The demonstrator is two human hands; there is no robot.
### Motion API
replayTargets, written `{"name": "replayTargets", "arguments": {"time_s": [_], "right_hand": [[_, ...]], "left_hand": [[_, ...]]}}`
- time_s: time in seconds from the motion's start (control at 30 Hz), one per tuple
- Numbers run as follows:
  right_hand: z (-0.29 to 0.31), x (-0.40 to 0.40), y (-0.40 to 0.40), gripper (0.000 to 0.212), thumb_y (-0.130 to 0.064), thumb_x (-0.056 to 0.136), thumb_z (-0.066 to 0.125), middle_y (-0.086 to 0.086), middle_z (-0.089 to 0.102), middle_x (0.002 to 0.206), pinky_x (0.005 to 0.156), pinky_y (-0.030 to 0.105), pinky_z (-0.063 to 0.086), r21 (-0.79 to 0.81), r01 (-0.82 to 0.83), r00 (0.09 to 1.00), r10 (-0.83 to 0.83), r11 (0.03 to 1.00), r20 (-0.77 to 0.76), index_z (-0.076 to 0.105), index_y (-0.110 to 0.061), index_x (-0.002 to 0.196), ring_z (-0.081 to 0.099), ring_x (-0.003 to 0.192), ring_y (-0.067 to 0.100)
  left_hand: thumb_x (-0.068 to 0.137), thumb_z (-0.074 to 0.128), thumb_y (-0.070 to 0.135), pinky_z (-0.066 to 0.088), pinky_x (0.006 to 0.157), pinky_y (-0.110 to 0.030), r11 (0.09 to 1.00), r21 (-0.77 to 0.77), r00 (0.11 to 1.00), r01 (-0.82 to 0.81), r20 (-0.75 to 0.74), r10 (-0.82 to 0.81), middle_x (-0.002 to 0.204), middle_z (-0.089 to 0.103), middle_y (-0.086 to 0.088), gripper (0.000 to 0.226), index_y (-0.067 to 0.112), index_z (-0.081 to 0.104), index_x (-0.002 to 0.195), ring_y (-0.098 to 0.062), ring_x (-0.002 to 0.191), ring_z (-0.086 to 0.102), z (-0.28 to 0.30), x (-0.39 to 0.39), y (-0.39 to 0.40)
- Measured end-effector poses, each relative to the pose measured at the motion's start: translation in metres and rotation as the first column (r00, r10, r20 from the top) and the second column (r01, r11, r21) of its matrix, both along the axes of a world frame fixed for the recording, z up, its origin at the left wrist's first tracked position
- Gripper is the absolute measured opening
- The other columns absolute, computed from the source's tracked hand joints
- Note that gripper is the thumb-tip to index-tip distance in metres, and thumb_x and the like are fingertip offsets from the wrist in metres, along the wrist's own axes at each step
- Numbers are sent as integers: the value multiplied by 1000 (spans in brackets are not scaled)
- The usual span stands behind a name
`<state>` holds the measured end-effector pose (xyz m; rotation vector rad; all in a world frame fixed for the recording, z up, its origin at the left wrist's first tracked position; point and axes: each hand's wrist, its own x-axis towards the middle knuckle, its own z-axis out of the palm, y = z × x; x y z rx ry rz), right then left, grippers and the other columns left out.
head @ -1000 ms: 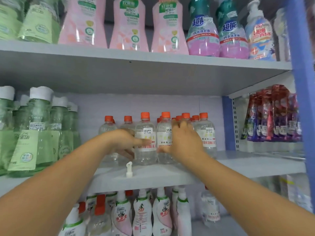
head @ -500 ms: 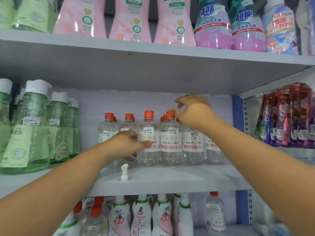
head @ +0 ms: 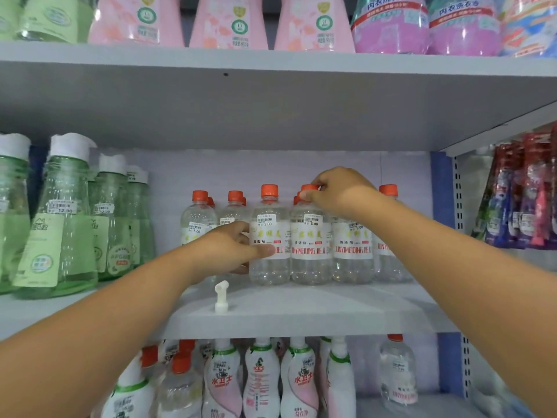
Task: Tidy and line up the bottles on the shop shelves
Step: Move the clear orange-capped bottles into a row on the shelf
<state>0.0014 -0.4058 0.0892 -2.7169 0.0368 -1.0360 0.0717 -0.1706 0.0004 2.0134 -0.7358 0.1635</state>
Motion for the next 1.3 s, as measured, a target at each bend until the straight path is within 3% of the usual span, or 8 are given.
{"name": "replayTargets", "arguments": {"time_s": [0.4,0.57,0.67,0.8,0.93,1.07,1.2,1.3], "right_hand": [[-1,-3,5,45,-58,95,59,-1,68,109,77,34,51,-4,31,999,-32,999,-13,66,-23,122,63,92,21],[-4,-22,15,54,-57,99,54,3,65,133,98,39,52,-57,106,994,-107,993,-12,58,-21,139,62,115,27],[-32,-55,27,59,-51,99,59,-2,62,137,105,33,44,38,-70,959,57,997,278,51,-20,148,54,128,20],[-133,-128,58,19,-33,98,60,-19,67,101,87,14,45,-49,-483,643,392,874,658,66,-31,116,63,101,8],[-252,-116,104,6,-37,91,62,-19,68,91,66,7,45,240,-627,763,520,741,384,66,-38,96,66,83,6],[-327,-32,146,36,-41,91,70,-18,64,116,75,13,51,683,-276,824,533,676,-195,59,-41,125,63,92,-3],[-359,28,182,65,-45,86,74,-11,56,139,100,29,49,659,-205,859,456,724,-233,46,-34,143,58,122,11],[-361,45,203,62,-40,74,84,-29,62,116,76,5,45,706,-239,846,500,667,-186,49,-46,124,59,95,-18]], "left_hand": [[78,87,47,63,90,-39,1000,4,996,-8,-85,8,123,73,2,73,27,52,139,-18,95,79,5,-5,0],[86,79,50,57,100,-40,992,82,995,-97,16,96,127,68,5,82,23,40,152,-19,107,73,12,-33,-1],[97,70,36,55,101,-35,936,-323,925,-138,296,238,125,70,6,57,22,48,148,-14,113,68,13,-67,21],[93,64,14,60,82,-27,469,-872,819,142,370,439,95,76,1,22,29,65,108,-19,92,74,-66,-130,74],[96,68,10,57,77,-16,526,-831,817,-178,173,550,99,73,5,31,41,65,102,-13,93,72,-198,-134,92],[97,69,22,47,71,-17,595,-572,784,-565,-148,603,113,70,5,21,30,64,116,-19,104,67,-266,-86,122],[92,77,34,54,73,-17,763,-397,859,-510,-186,477,112,71,19,41,54,56,121,6,101,68,-293,-57,140],[87,83,25,50,63,-7,810,-326,872,-487,-135,470,111,69,22,58,60,51,121,20,95,61,-301,-46,148]]}}
